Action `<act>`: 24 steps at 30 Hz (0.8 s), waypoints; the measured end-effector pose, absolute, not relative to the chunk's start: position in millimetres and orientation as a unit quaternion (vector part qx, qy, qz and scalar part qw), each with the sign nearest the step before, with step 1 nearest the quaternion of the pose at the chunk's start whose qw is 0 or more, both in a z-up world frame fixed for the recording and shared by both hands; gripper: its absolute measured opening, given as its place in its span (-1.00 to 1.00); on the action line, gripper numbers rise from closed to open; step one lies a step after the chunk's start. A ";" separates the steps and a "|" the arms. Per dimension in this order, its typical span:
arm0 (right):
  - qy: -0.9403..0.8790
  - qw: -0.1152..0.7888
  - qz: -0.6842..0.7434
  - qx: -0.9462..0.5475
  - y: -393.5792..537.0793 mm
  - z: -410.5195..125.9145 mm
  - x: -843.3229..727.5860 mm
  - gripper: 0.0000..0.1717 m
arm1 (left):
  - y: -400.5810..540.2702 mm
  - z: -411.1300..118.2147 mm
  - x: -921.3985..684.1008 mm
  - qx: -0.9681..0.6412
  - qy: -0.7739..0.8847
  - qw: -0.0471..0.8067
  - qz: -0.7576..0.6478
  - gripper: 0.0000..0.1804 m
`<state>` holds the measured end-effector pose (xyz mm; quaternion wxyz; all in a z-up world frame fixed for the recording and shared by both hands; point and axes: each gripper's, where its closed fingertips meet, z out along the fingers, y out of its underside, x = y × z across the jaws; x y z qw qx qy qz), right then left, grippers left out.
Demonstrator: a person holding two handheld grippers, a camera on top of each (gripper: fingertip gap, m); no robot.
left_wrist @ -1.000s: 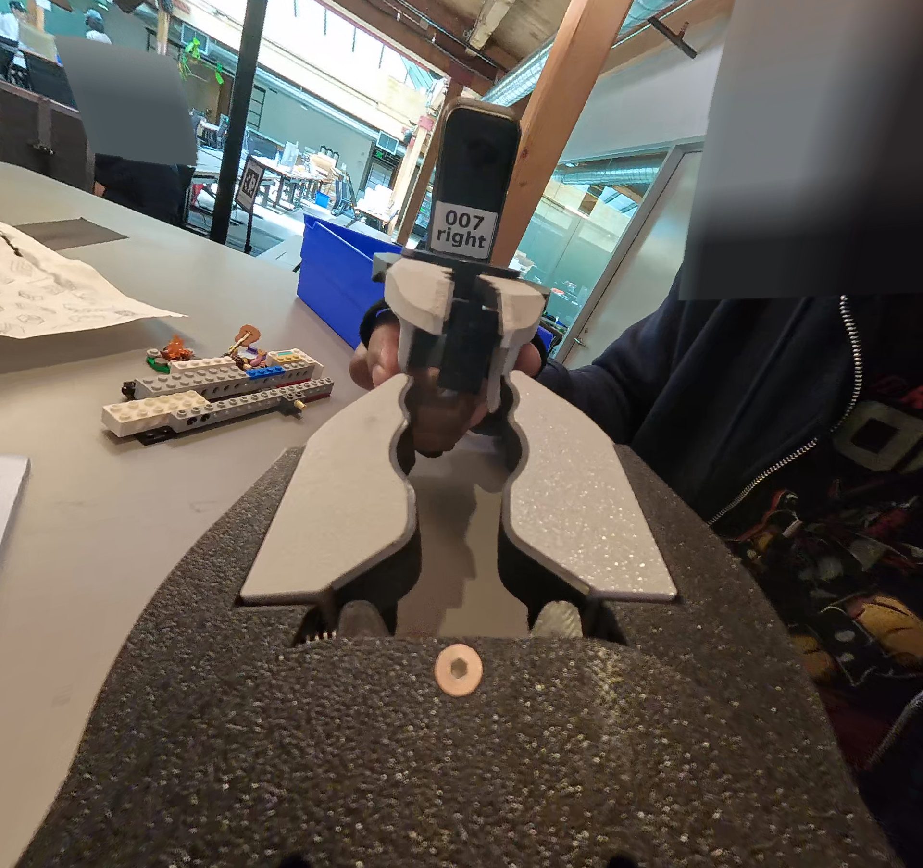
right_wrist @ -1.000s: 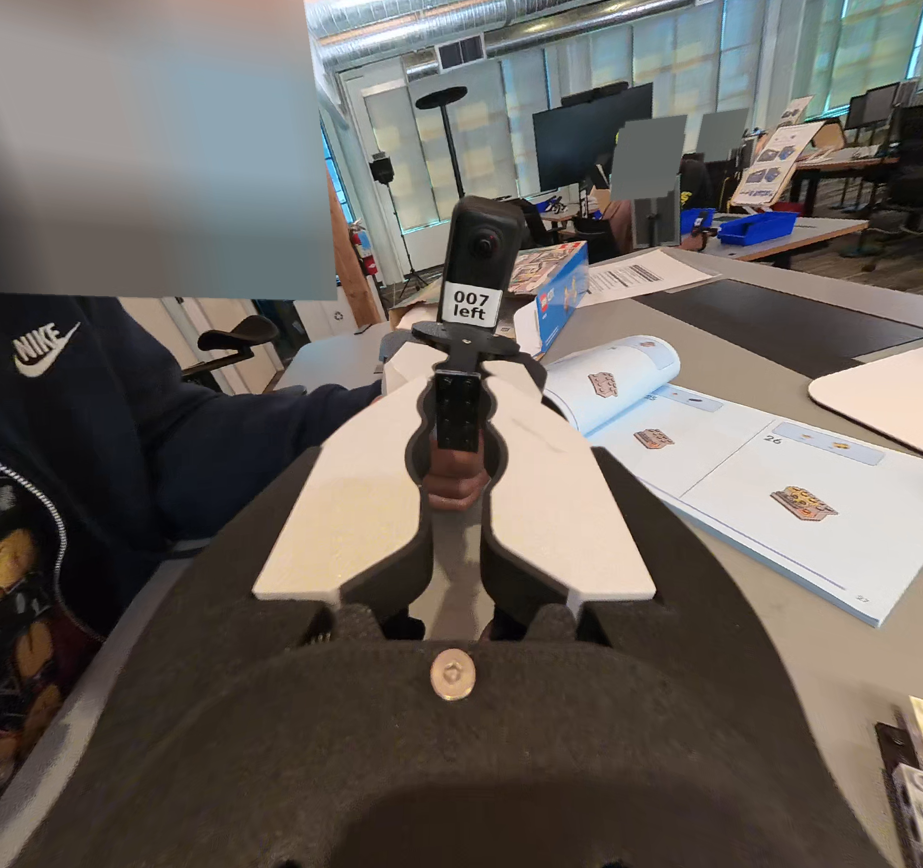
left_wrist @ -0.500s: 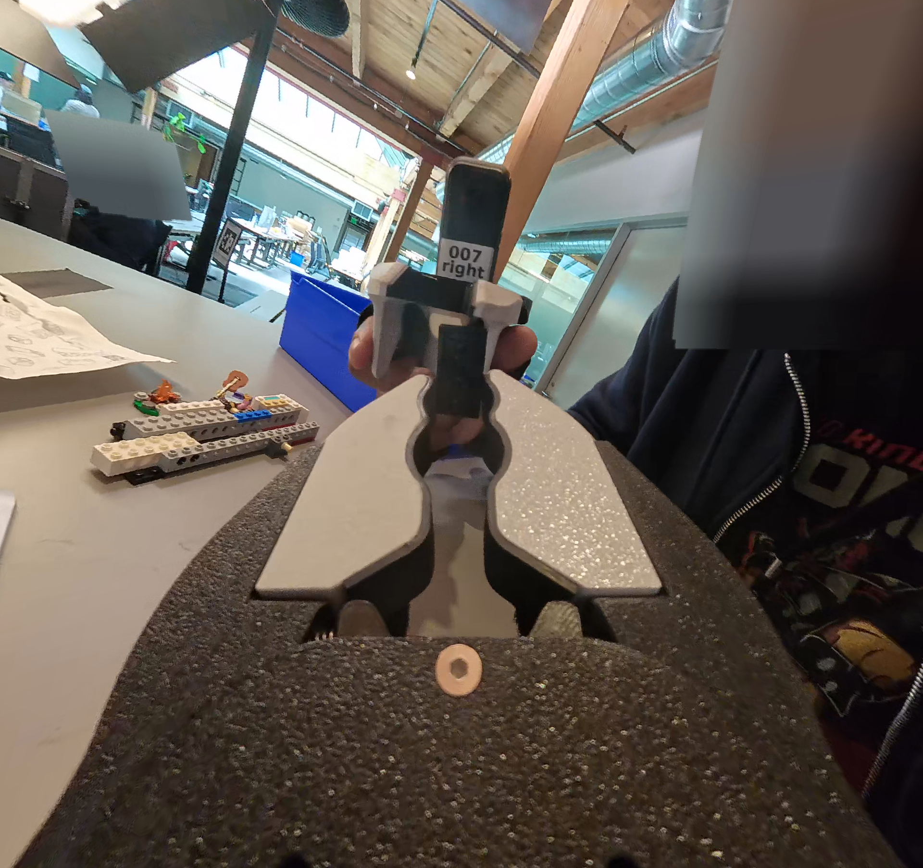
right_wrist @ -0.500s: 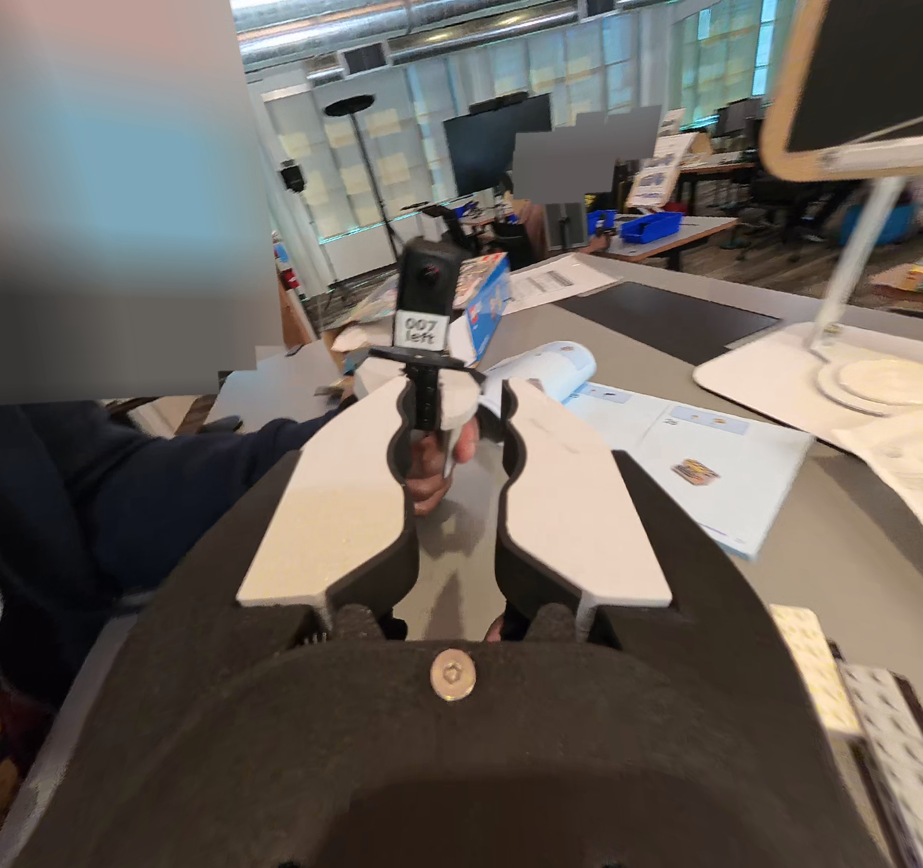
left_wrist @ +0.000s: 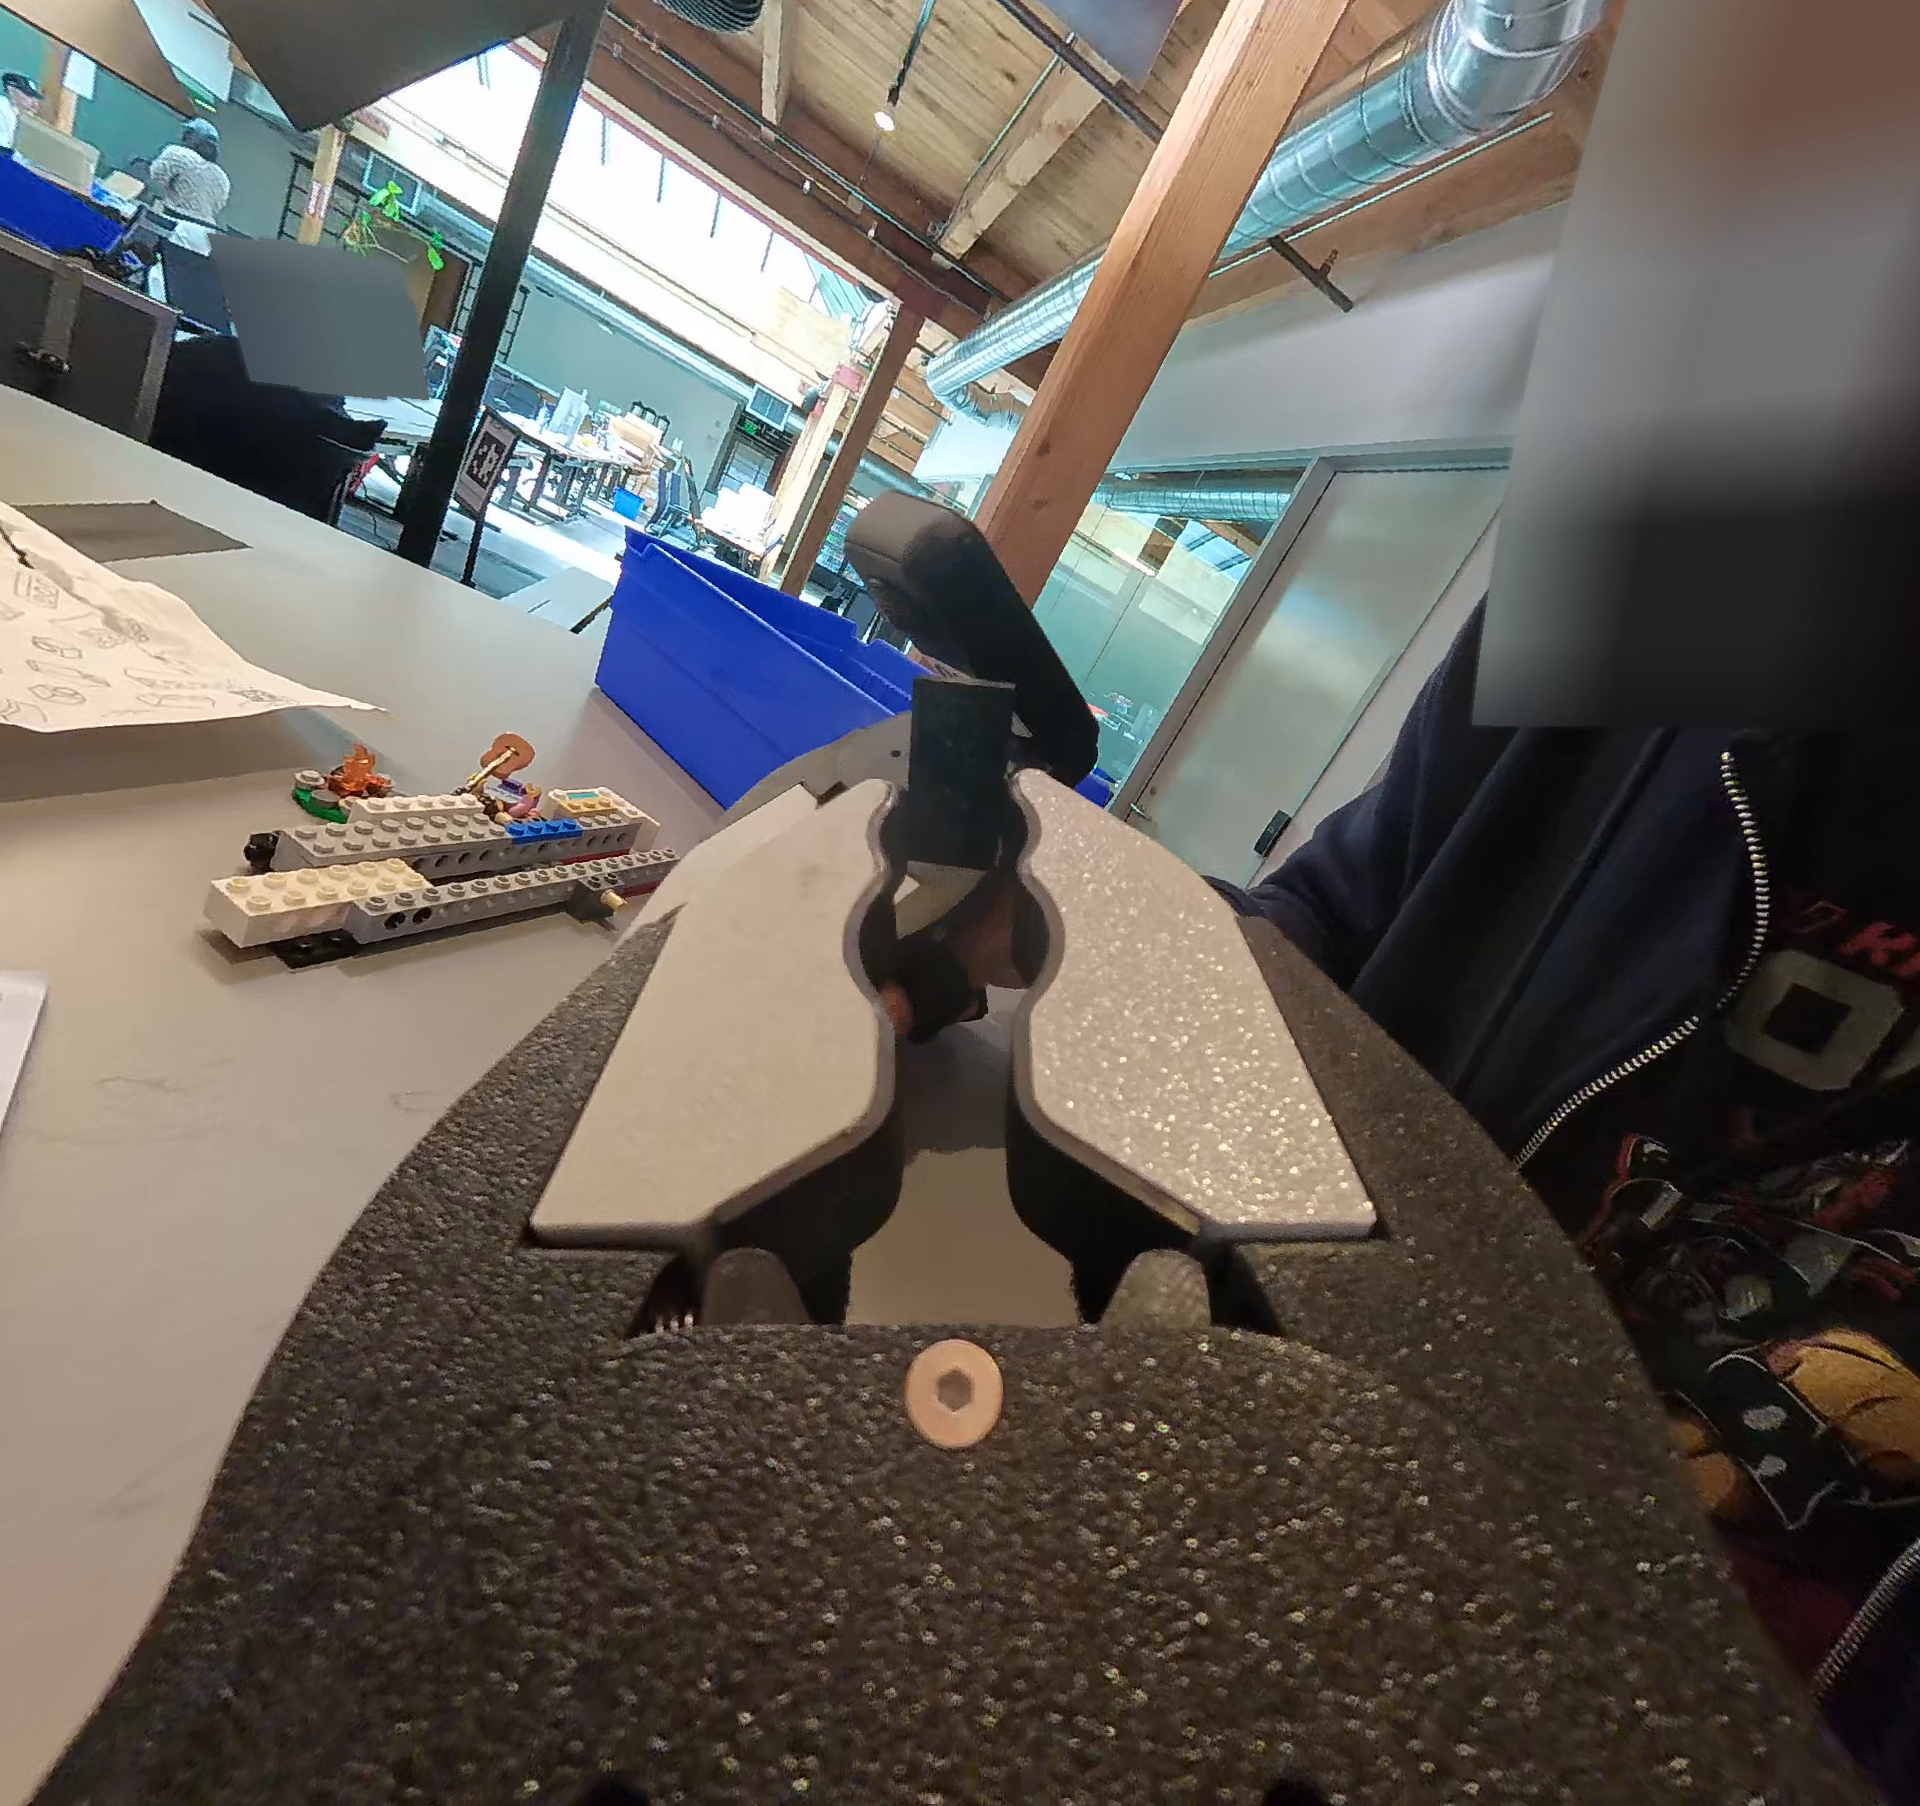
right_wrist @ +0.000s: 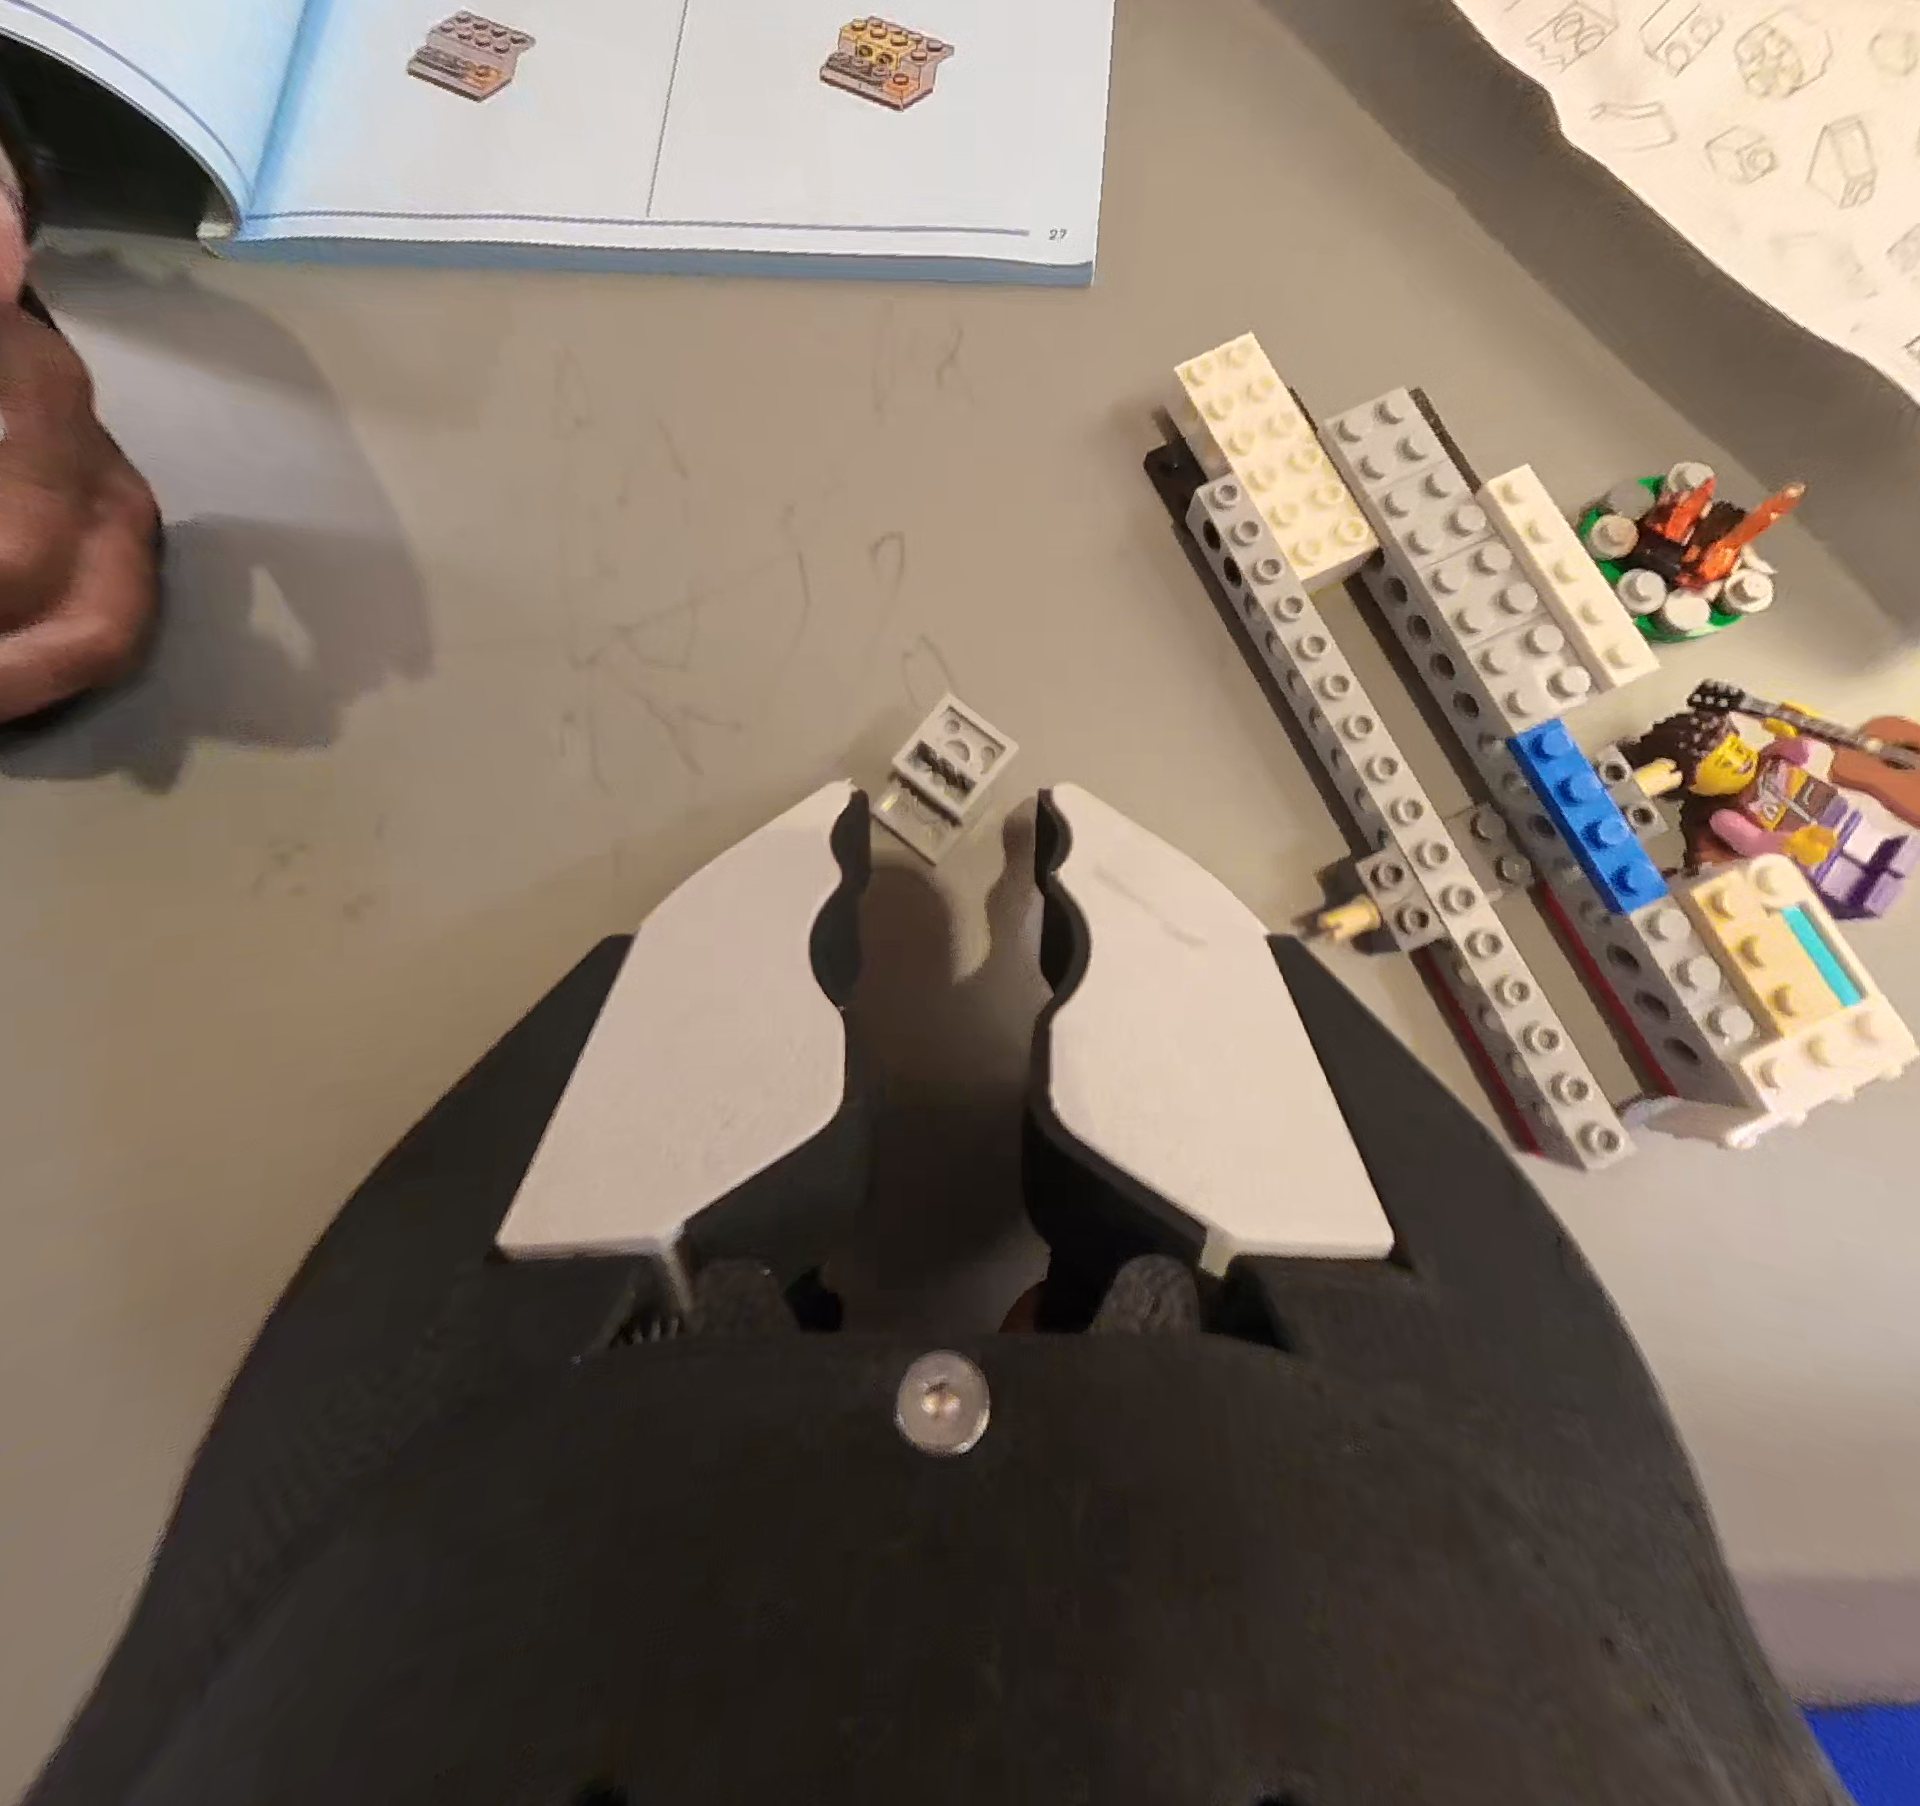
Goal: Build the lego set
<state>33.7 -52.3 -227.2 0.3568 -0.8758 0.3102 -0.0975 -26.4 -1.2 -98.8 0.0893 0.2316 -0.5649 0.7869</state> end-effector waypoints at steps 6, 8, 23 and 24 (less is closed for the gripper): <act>0.198 0.365 -0.146 -0.898 -26.3 -210.8 29.8 -0.79 | 0.7 -98.4 -26.9 0.232 -0.568 0.082 0.785 -0.81; 0.120 0.390 -0.187 -0.894 -16.5 -189.8 17.6 -0.79 | 4.6 -96.4 -26.7 0.232 -0.566 0.072 0.788 -0.81; 0.101 0.401 -0.122 -0.902 -19.9 -201.2 -24.1 -0.68 | 19.6 -95.7 -18.6 0.255 -0.554 0.049 0.791 -0.81; 0.100 0.398 -0.120 -0.904 -17.9 -203.5 -24.4 -0.68 | 18.5 -96.4 -18.9 0.254 -0.557 0.049 0.789 -0.81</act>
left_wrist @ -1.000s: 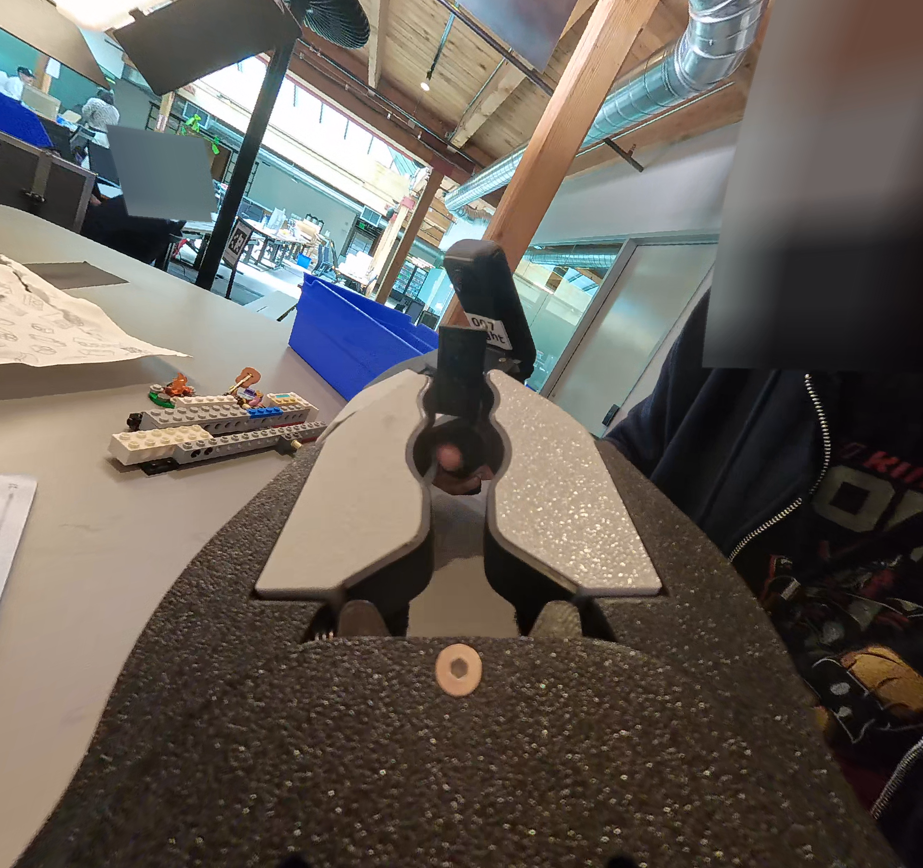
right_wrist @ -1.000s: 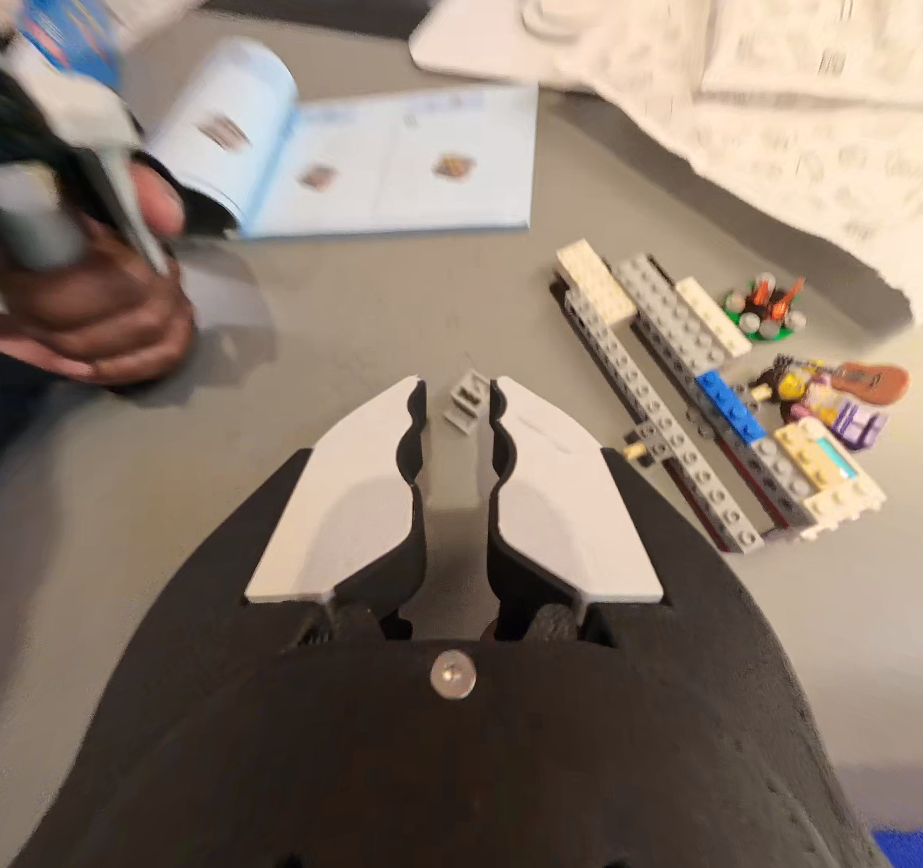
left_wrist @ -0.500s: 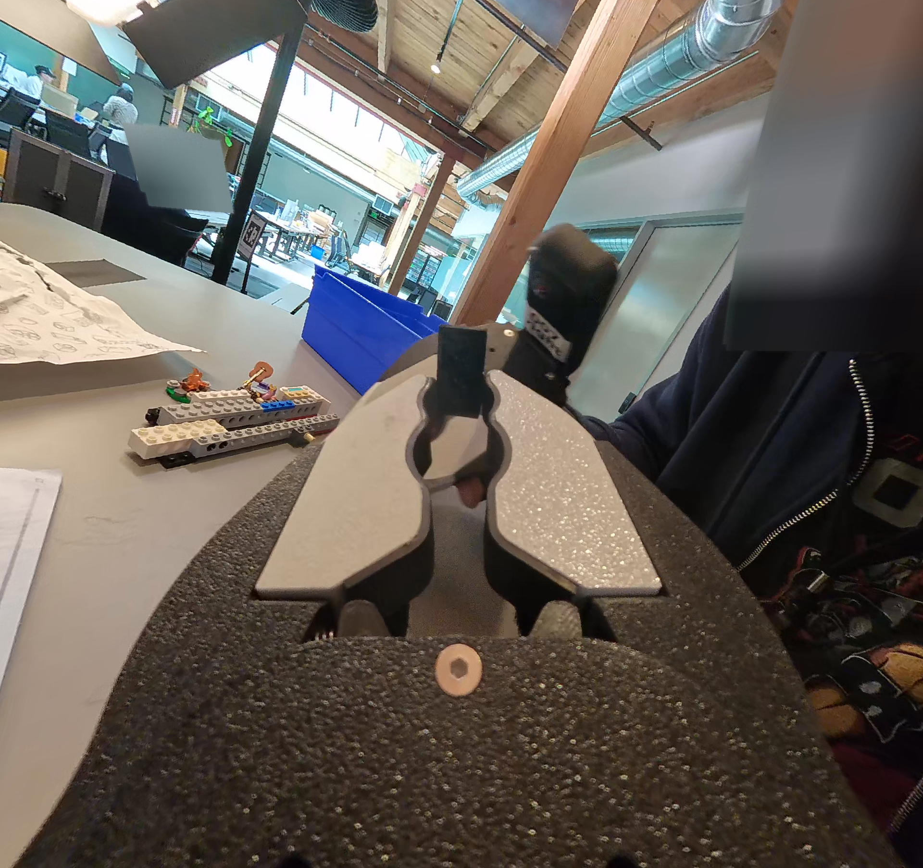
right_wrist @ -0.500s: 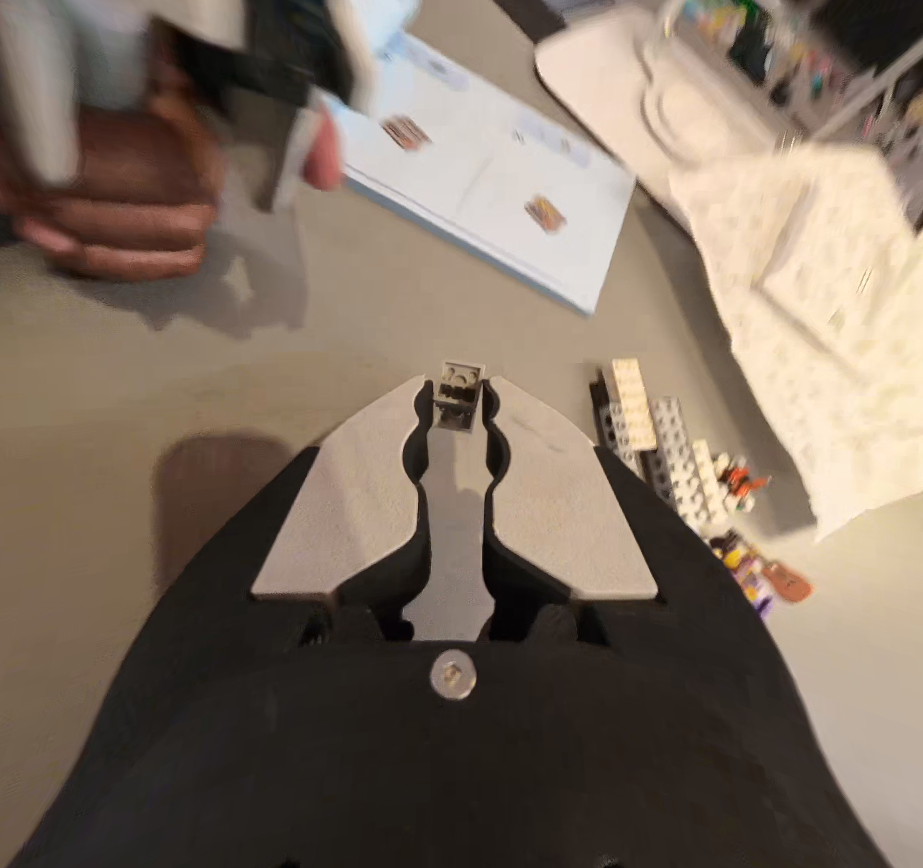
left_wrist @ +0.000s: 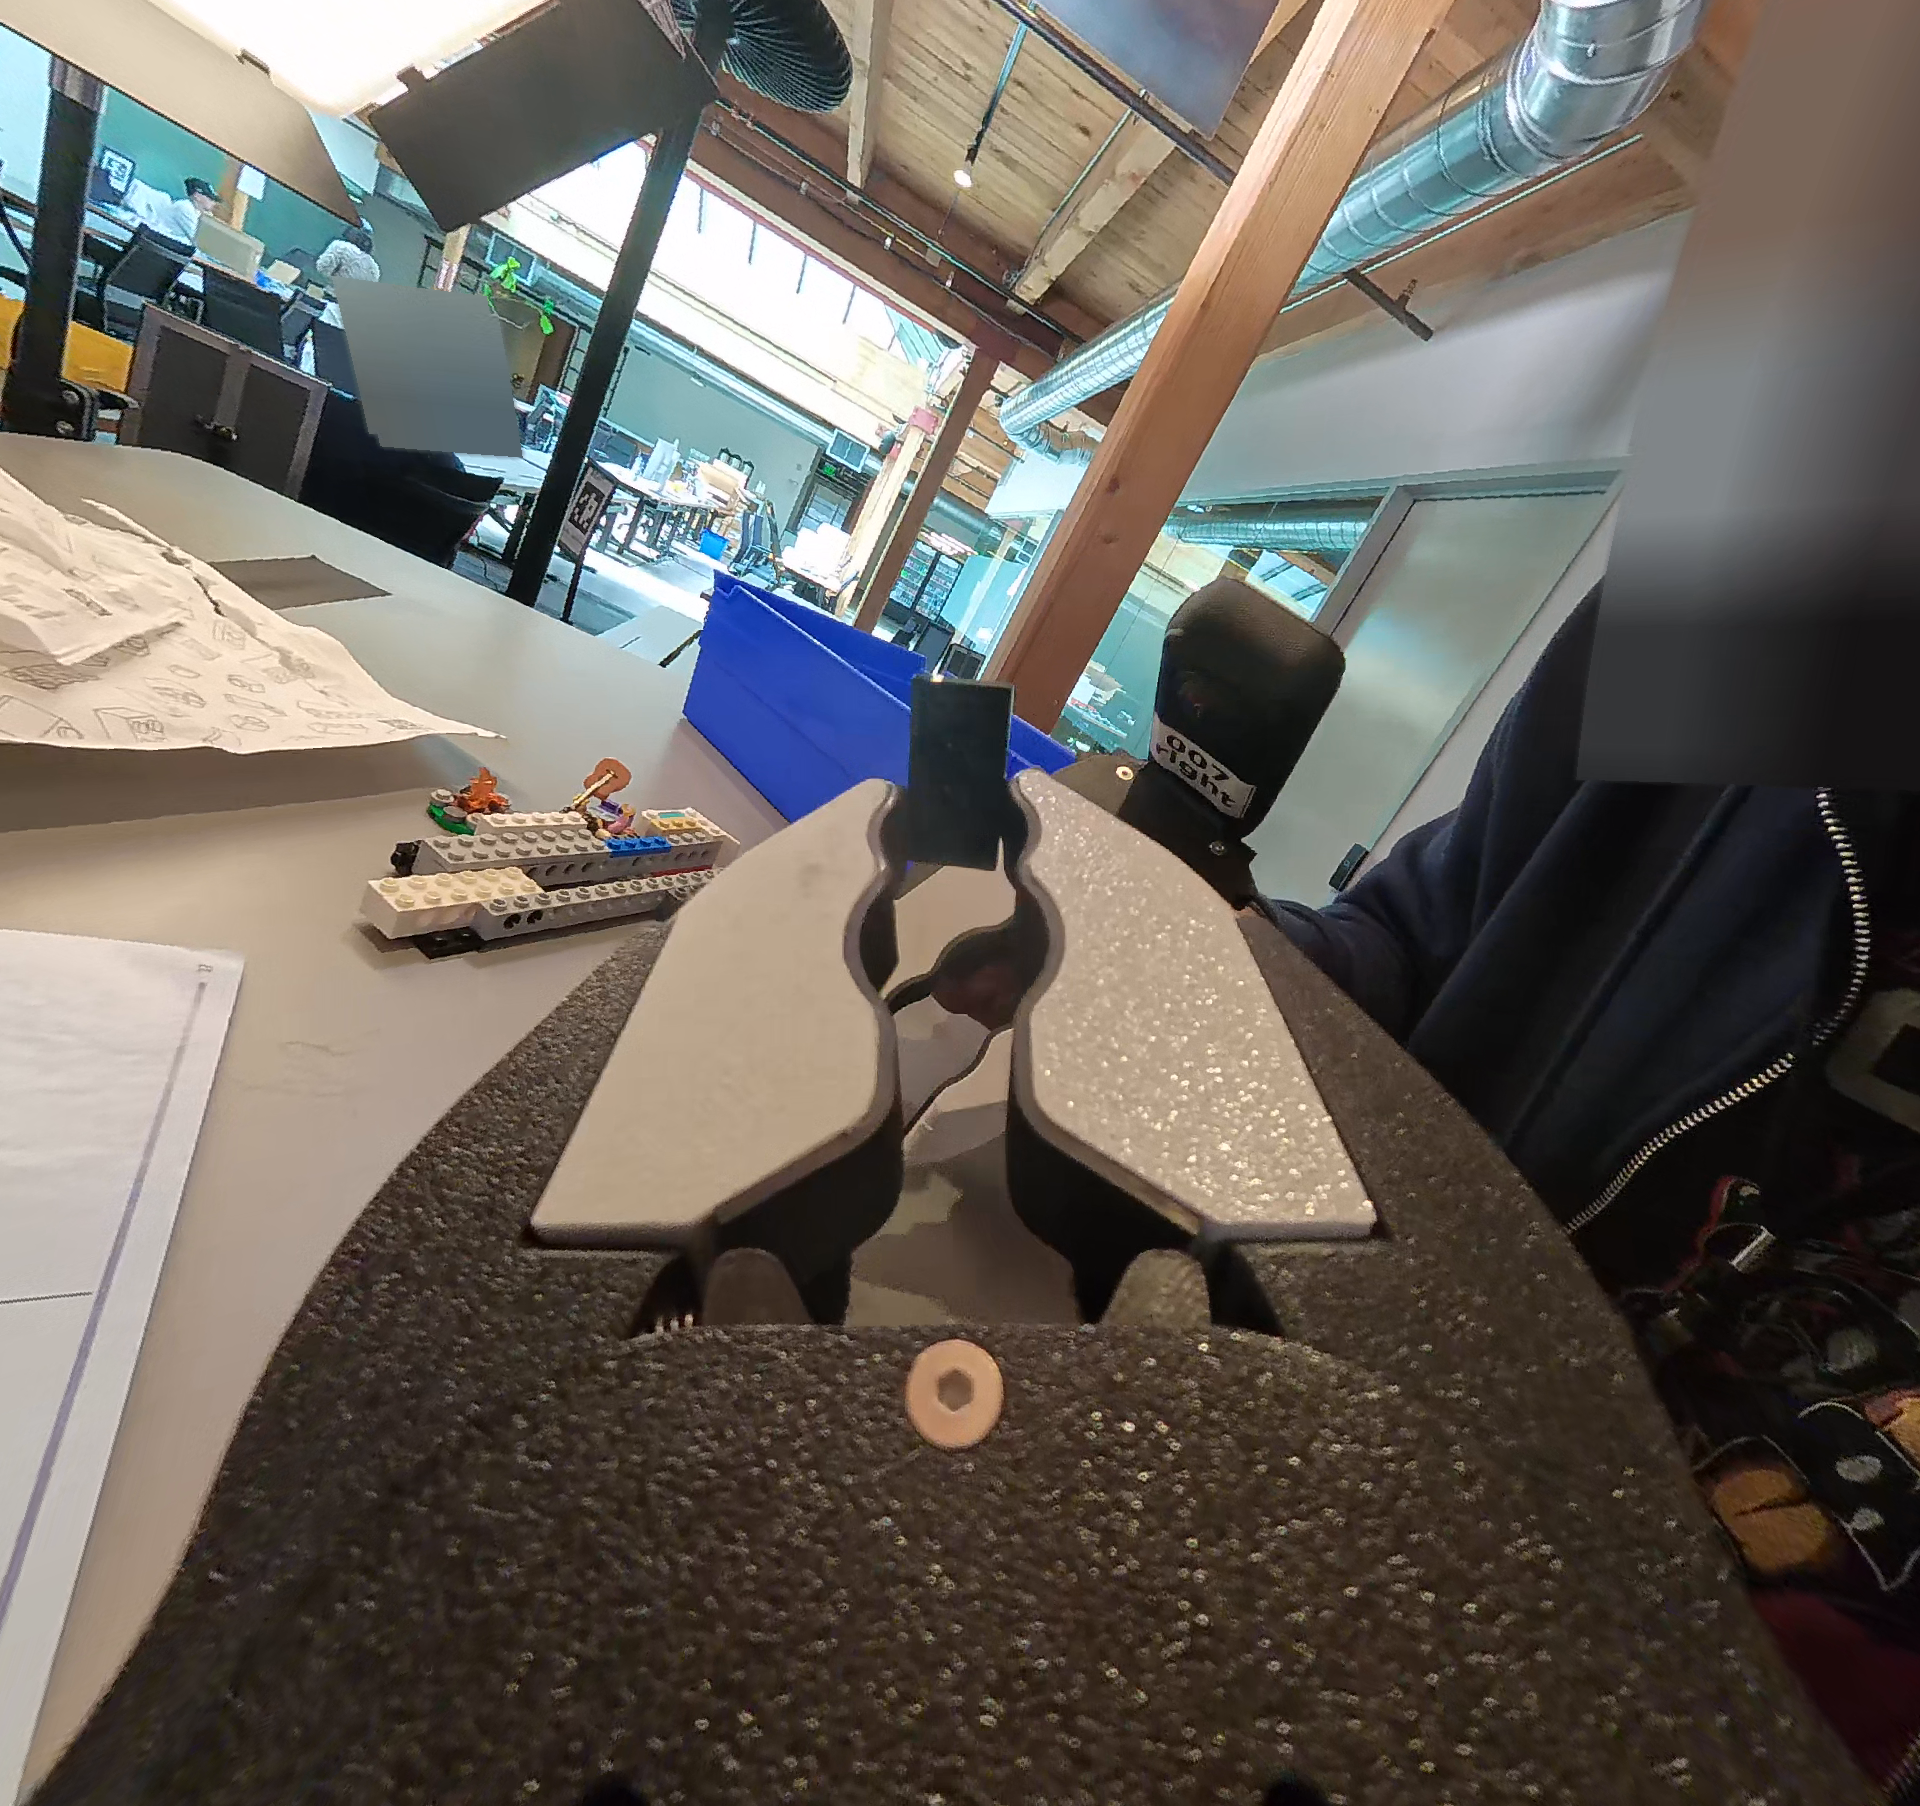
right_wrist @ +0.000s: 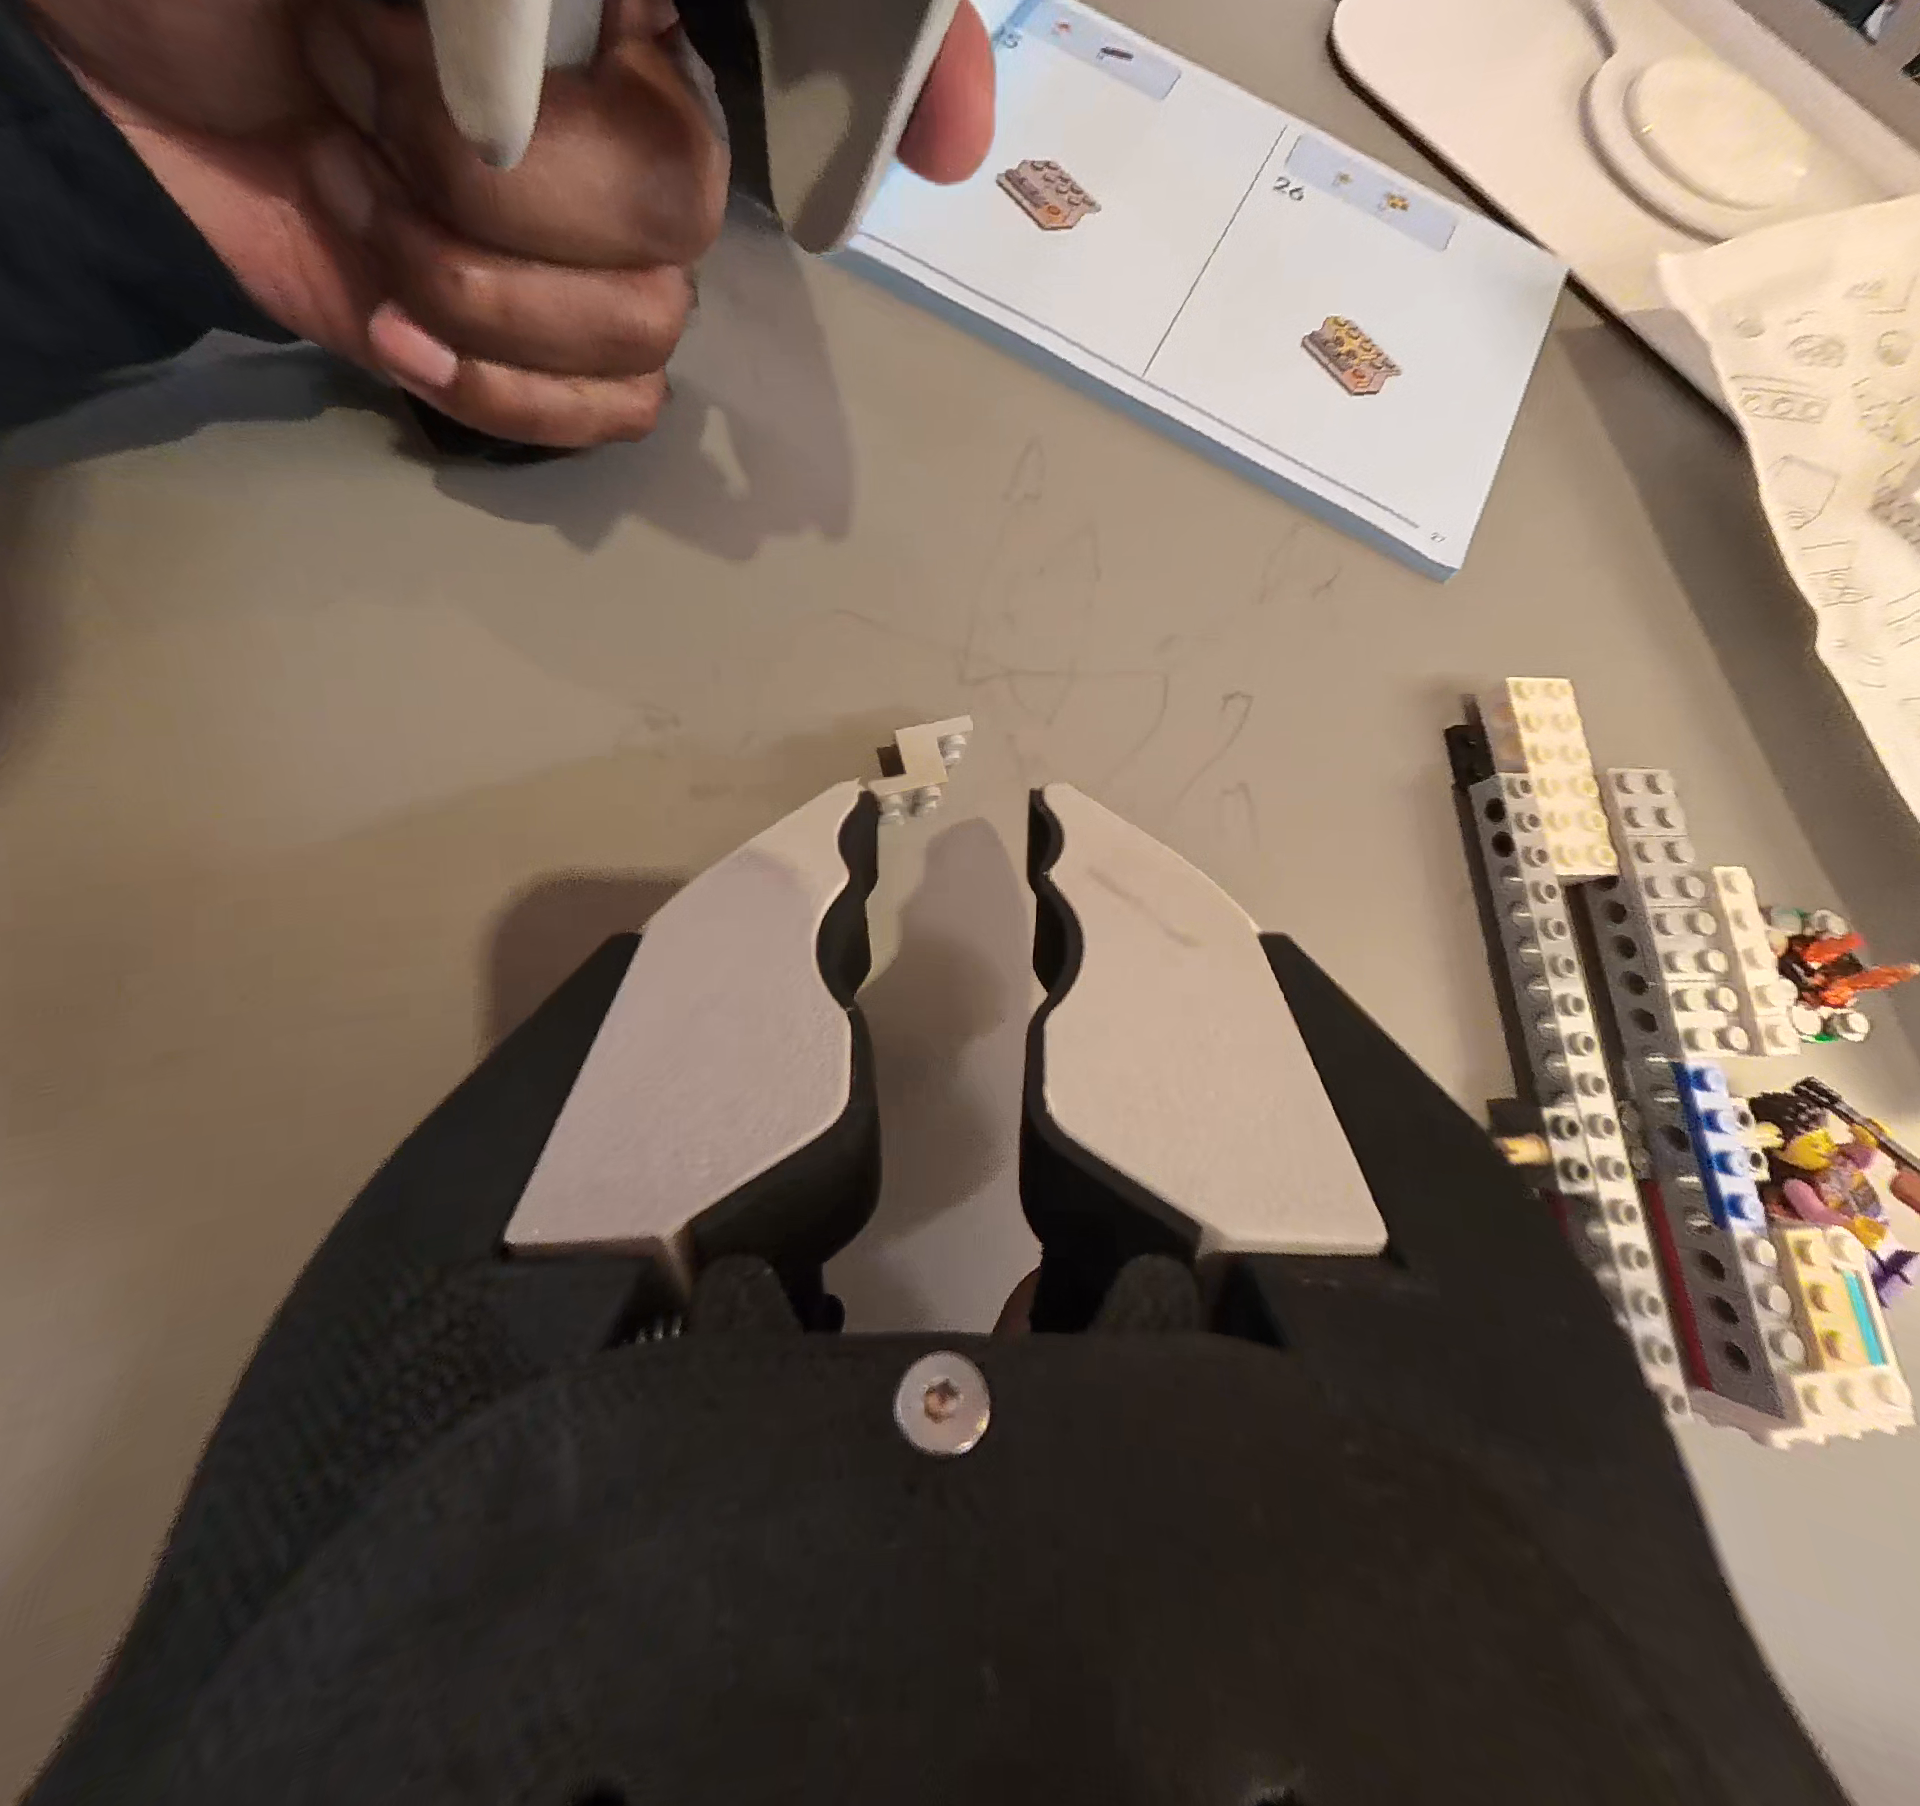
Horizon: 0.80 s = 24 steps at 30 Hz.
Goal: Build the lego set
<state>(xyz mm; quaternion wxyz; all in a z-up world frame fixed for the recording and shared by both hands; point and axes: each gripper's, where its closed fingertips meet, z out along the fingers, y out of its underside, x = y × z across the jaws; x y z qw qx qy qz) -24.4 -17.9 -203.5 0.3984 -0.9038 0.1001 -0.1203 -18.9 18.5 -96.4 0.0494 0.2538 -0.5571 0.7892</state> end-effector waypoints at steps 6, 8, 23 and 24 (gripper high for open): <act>0.072 0.376 -0.072 -0.921 -9.7 -223.9 -30.9 -0.65 | 17.4 -98.5 -20.4 0.255 -0.562 0.057 0.785 -0.81; 0.070 0.379 -0.069 -0.920 -7.5 -226.3 -28.3 -0.65 | 17.0 -101.4 -21.3 0.259 -0.564 0.070 0.781 -0.81; -0.164 0.355 -0.146 -0.909 -11.6 -215.3 -28.4 -0.81 | 29.5 -110.3 -13.7 0.295 -0.585 0.039 0.754 -0.81; -0.162 0.356 -0.141 -0.910 -12.8 -215.3 -30.2 -0.81 | 28.8 -111.0 -14.0 0.295 -0.588 0.038 0.752 -0.81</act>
